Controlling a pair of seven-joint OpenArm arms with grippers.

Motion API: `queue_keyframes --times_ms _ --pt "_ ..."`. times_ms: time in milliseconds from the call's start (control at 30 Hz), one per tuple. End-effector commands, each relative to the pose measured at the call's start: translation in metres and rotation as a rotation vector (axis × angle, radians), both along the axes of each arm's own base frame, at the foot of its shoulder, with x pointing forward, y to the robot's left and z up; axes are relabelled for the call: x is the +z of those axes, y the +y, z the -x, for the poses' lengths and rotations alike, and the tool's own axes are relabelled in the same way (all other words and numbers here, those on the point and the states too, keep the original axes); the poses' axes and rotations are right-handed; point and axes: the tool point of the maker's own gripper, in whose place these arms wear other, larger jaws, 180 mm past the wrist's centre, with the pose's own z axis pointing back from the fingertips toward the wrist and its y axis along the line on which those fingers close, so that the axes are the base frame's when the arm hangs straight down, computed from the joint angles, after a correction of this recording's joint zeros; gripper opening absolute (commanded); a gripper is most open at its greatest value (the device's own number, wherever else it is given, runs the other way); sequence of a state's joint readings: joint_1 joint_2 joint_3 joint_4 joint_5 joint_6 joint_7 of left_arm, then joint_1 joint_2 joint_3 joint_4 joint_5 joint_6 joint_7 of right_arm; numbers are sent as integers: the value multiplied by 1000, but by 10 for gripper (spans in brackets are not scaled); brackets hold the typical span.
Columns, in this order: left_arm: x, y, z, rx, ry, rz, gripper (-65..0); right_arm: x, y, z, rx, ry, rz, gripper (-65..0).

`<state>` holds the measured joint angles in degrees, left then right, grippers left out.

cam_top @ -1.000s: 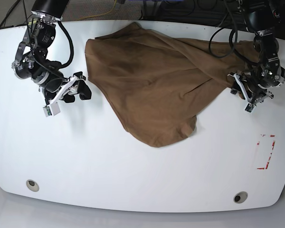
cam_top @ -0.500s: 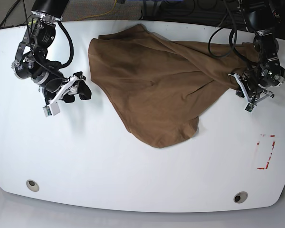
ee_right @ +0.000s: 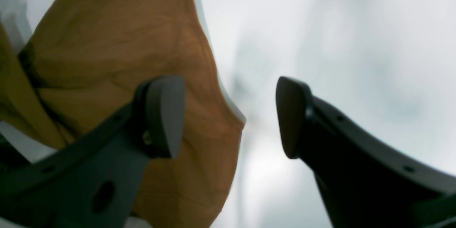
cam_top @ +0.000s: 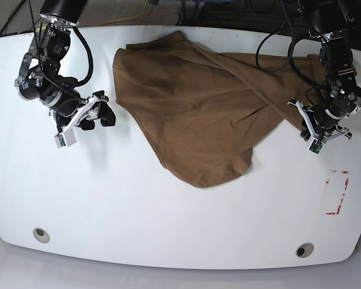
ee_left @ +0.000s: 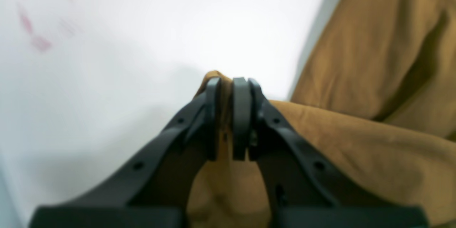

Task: Layout the t-shirt on the table in an organized manner, then fold the t-shirt properly
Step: 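Pull the grasped fabric with the left gripper toward the arm base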

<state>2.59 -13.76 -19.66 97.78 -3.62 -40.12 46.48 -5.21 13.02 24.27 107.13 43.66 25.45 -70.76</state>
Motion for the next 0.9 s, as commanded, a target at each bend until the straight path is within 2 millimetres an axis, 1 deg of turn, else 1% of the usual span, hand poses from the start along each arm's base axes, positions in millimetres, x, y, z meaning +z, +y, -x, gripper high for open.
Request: queue_keyframes --times_ms 0,133,267,433,533,767,867 --pt "26 -1 -5 -23 -79 -30 -628 13 -2 -8 0 -51 -1 -262" --pt "33 -5 0 -39 -96 -46 -627 13 -2 -8 0 -50 2 -262" --pt "30 -6 5 -42 -86 -49 -627 10 -6 -7 -8 -41 27 -262" --pt "24 -1 14 -34 -63 -54 -627 9 -8 -7 -10 -38 37 -263" --pt "23 7 21 -9 -55 -59 -627 8 -8 -7 -10 -36 37 -263" --pt "33 22 35 35 -74 -89 -627 8 -8 -7 -11 -35 40 -263" --pt "34 36 49 74 -43 -125 -627 8 -8 -7 -11 -35 42 -263"
